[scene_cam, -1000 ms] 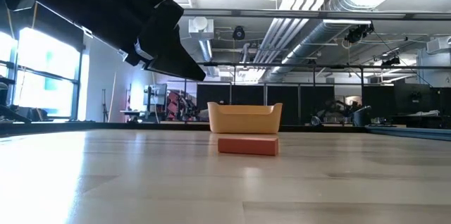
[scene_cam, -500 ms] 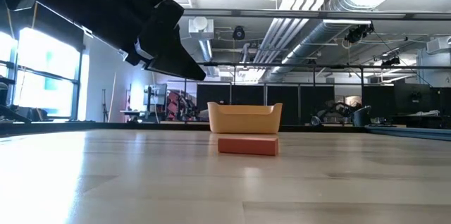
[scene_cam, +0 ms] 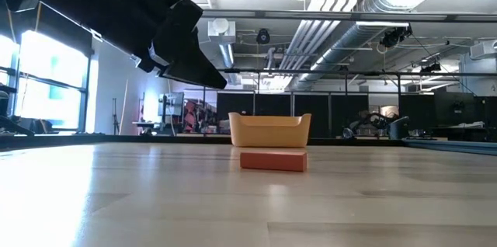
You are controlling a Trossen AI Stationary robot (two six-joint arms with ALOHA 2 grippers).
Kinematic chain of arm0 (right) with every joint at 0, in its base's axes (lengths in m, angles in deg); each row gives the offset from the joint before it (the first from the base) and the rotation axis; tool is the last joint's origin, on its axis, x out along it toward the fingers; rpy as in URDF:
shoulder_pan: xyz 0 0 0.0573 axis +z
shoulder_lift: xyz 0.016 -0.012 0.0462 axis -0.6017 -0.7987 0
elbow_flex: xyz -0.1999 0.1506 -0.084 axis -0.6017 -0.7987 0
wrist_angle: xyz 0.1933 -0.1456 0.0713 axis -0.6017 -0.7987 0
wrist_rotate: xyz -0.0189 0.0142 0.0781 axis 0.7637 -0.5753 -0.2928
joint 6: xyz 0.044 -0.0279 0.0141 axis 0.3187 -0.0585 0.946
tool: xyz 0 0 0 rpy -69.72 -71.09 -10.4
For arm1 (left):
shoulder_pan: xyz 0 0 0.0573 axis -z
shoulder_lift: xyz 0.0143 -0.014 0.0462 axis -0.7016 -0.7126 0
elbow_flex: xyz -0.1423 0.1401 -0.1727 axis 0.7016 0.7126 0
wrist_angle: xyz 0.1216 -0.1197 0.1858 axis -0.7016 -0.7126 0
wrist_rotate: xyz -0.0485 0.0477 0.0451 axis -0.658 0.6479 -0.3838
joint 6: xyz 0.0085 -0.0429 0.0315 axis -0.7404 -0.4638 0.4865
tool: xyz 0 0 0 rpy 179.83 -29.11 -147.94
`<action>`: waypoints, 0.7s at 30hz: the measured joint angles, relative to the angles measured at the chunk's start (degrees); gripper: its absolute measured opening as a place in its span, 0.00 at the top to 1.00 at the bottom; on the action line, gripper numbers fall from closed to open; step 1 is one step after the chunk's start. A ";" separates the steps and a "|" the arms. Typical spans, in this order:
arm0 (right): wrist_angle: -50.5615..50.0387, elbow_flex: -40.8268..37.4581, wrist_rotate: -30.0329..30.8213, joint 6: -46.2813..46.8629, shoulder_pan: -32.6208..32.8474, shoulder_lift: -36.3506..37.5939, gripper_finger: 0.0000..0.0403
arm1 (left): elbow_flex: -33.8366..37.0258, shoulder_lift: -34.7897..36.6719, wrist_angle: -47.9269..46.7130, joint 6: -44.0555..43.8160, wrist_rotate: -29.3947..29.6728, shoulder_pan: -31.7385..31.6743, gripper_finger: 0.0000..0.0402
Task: Sort blocks by size
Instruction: Adjust the blocks in the green bin
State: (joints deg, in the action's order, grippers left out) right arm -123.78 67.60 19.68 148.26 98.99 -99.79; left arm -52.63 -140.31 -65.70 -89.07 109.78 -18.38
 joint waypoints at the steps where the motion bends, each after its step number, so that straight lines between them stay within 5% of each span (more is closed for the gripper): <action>1: -0.38 0.00 0.18 0.10 0.08 0.00 0.29 | 0.00 0.00 0.00 0.00 0.02 0.00 0.81; 13: -3.84 -0.02 4.63 0.16 -2.52 -0.49 0.60 | 0.00 0.00 0.37 -0.02 0.00 -0.02 0.81; 21: -3.01 -0.04 1.40 -0.91 -3.15 -2.82 0.67 | 0.00 0.00 0.38 -0.02 0.00 0.00 0.81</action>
State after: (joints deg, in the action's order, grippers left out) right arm -126.79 67.56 21.07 147.35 95.84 -102.62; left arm -52.63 -140.31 -65.33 -89.09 109.78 -18.38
